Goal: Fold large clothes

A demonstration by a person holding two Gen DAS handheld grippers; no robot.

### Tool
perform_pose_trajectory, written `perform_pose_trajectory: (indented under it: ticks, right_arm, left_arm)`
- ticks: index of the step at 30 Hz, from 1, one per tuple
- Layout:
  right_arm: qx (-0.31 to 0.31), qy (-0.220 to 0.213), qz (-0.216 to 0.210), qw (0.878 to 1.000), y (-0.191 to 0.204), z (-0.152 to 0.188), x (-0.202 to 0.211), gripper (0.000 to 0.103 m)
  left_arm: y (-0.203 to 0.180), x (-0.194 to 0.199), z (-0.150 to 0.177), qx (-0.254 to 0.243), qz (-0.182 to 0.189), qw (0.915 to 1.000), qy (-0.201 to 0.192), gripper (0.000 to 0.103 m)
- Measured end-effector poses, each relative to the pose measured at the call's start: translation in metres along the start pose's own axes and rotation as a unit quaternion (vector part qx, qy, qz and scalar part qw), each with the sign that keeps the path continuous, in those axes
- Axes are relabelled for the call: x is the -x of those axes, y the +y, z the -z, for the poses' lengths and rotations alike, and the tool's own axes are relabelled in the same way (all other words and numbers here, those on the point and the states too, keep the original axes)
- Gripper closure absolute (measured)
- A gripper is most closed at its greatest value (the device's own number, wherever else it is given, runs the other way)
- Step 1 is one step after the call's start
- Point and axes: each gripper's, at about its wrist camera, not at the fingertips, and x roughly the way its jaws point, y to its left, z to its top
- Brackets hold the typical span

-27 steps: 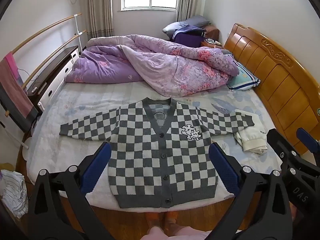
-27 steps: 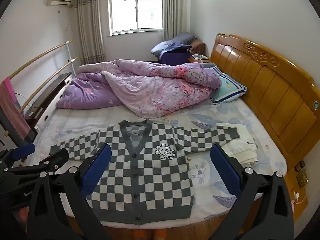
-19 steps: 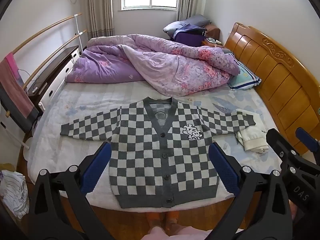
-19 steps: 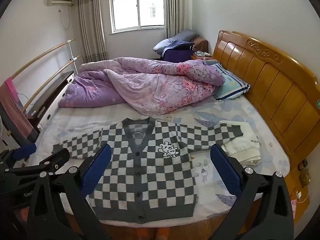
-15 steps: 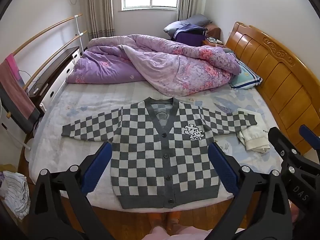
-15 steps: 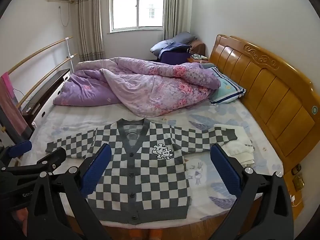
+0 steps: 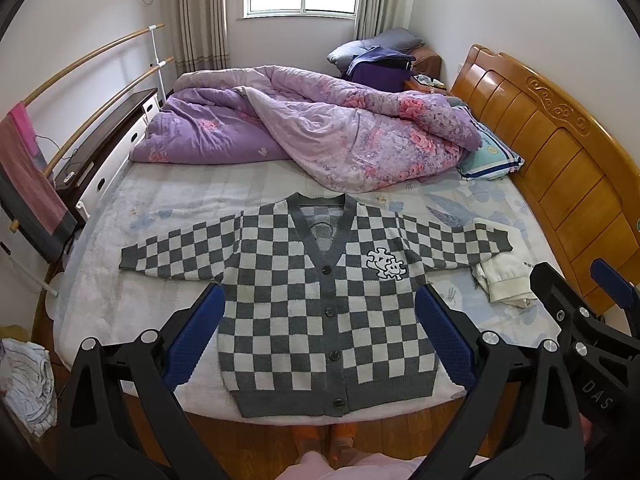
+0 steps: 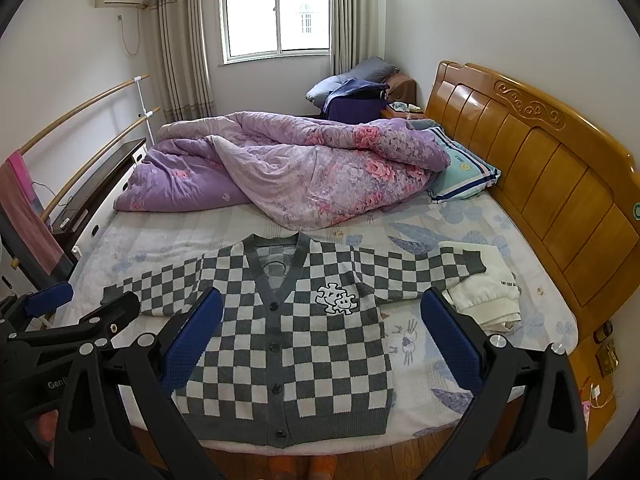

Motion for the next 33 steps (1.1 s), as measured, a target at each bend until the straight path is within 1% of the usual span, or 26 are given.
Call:
perform_pose_trajectory:
  ticks: [2,12,16,19,23,33]
  right_arm:
    - [0.003,-0.002,0.002,1.000,0.005,0.004,0.000,0.007]
    - [0.003,0.000,0.001,1.000,0.003,0.007,-0.003,0.007]
    - [0.001,-0.001,0.002,1.000,0.008,0.022,-0.004,0.007]
    - [0.000,0.000,0.001,1.000,0.007,0.016,-0.005,0.007]
    - [-0.001,-0.001,0.001,1.000,0.011,0.027,-0.004,0.007]
    - [-0.002,0.002,-0.001,1.000,0.008,0.021,-0.005,0.007]
  left_arm:
    - [0.000,-0.001,0.001,0.000,-0.001,1.0000,0.000,0.007]
    - [0.002,-0.001,0.002,0.000,-0.002,1.0000,0.000,0.007]
    - [0.002,-0.001,0.003,0.000,-0.001,1.0000,0.000,0.007]
    - [0.002,-0.001,0.003,-0.001,-0.001,1.0000,0.000,0.007]
    - [0.002,-0.001,0.002,0.000,-0.001,1.0000,0.002,0.007]
    - [0.003,-0.002,0.000,0.003,-0.004,1.0000,0.005,0.007]
